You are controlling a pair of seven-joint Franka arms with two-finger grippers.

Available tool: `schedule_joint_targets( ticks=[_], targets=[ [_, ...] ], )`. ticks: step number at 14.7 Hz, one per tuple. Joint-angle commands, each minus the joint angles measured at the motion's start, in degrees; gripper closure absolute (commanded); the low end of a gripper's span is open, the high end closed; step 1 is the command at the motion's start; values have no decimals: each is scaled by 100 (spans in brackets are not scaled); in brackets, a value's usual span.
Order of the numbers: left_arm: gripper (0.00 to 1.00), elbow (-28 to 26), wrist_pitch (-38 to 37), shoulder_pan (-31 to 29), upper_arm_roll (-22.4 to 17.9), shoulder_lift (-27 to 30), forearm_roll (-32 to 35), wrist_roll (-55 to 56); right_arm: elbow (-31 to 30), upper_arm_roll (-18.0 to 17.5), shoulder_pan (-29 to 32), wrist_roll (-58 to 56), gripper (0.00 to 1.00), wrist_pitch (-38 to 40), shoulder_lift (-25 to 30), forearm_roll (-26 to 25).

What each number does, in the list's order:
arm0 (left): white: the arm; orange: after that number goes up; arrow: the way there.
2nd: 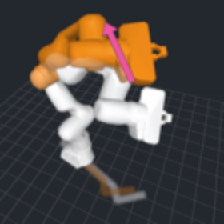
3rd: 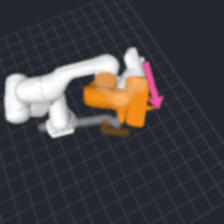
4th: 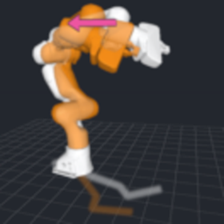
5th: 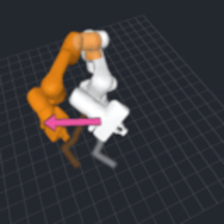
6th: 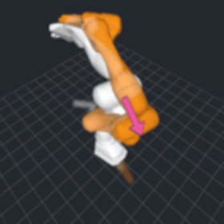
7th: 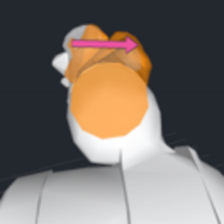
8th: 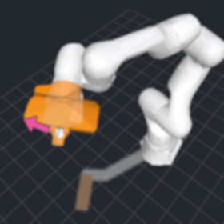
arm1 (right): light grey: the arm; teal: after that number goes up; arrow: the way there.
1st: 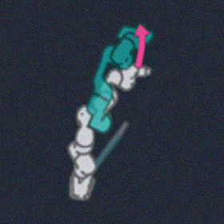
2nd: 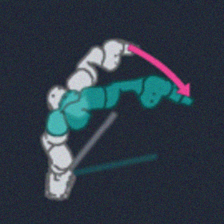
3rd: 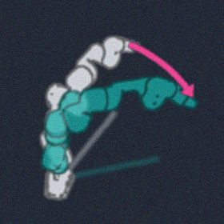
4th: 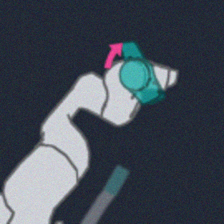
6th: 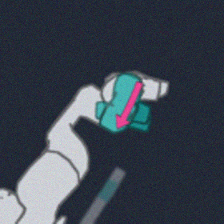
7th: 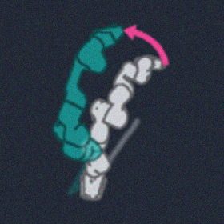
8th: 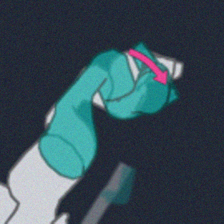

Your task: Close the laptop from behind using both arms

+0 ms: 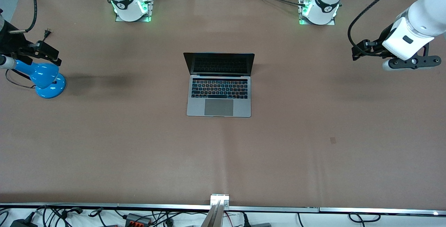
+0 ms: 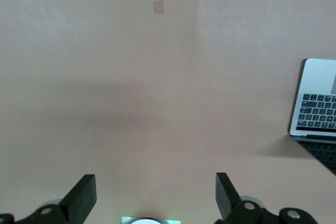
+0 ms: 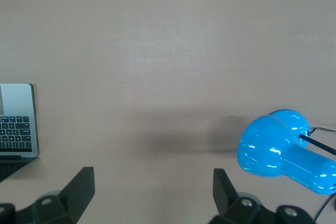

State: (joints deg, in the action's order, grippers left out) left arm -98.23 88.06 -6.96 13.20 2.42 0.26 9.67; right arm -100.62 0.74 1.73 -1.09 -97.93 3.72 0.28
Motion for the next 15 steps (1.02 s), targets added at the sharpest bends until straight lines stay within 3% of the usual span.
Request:
schedule_joint_targets(
  ticks=[1,3,10,11,12,13,14,15],
  targets=[
    [0,172,-174,10,-18,-40,176,-237,-142,-66,64,-5,0,-7,120,25],
    [0,181,-175,150,-168,-49,150,-237,-125,-66,55,-5,0,-16,120,25],
    [0,164,-192,107,-98,-67,123,-168,-142,-66,46,3,0,-60,85,43],
    [0,181,-192,116,-98,-67,123,-158,-142,-66,46,-5,16,-60,85,43],
    [0,207,-210,116,-98,-67,123,-202,-142,-66,55,-5,43,-34,94,43],
    [36,242,-288,116,-98,-58,123,-237,-142,-66,55,-5,66,-16,94,43],
    [85,251,-472,142,-90,-40,123,-229,-142,-66,55,-5,86,-16,94,43],
    [99,312,-552,151,-72,-40,123,-220,-142,-66,55,-5,100,-7,94,43]
  ],
)
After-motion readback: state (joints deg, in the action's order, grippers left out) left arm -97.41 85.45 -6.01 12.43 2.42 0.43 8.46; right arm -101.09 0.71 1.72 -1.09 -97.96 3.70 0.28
